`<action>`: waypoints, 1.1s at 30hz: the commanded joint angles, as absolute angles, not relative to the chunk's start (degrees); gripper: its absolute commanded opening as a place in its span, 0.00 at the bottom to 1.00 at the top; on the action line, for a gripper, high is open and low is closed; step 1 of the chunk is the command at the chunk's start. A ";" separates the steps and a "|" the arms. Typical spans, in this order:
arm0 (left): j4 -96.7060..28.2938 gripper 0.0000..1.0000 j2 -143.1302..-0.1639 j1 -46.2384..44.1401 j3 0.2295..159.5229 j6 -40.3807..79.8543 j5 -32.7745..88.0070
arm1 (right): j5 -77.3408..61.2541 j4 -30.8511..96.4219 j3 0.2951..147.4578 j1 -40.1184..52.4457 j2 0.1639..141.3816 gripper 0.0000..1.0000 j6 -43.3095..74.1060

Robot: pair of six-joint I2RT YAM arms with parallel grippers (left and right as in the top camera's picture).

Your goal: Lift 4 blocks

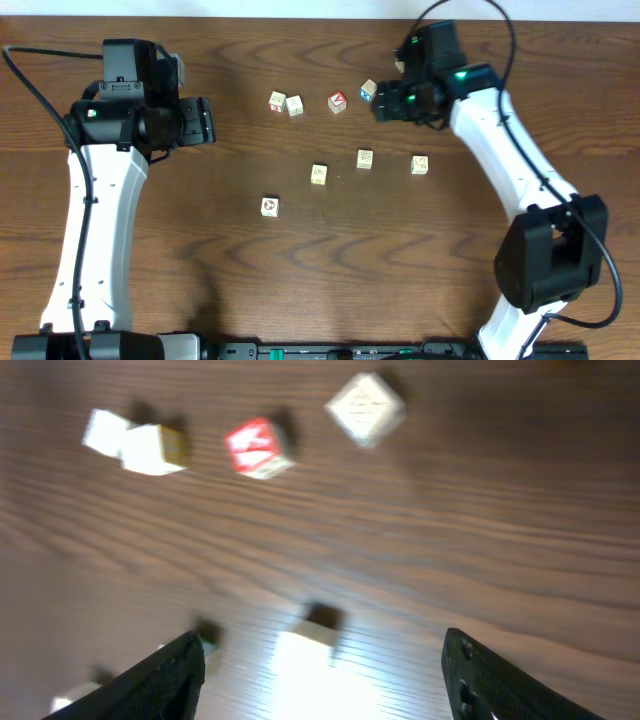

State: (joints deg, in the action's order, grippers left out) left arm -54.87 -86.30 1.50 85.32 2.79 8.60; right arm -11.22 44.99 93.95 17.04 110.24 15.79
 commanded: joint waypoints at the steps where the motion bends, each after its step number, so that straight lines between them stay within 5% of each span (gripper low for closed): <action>1: -54.83 0.74 -86.30 1.69 86.11 2.66 8.08 | -7.92 44.56 92.25 21.45 111.59 0.73 24.34; 19: -54.83 0.74 -86.30 1.69 86.11 2.66 8.08 | 3.62 46.94 90.52 28.45 122.56 0.74 36.36; 25: -54.83 0.74 -86.30 1.69 86.11 2.66 8.08 | 4.32 45.71 89.23 28.56 122.96 0.59 35.51; 28: -54.83 0.74 -86.30 1.69 86.11 2.66 8.08 | 6.26 45.69 88.64 28.51 122.96 0.42 35.51; 33: -54.83 0.74 -86.30 1.69 86.11 2.66 8.08 | 7.03 45.87 88.64 27.77 122.96 0.34 33.69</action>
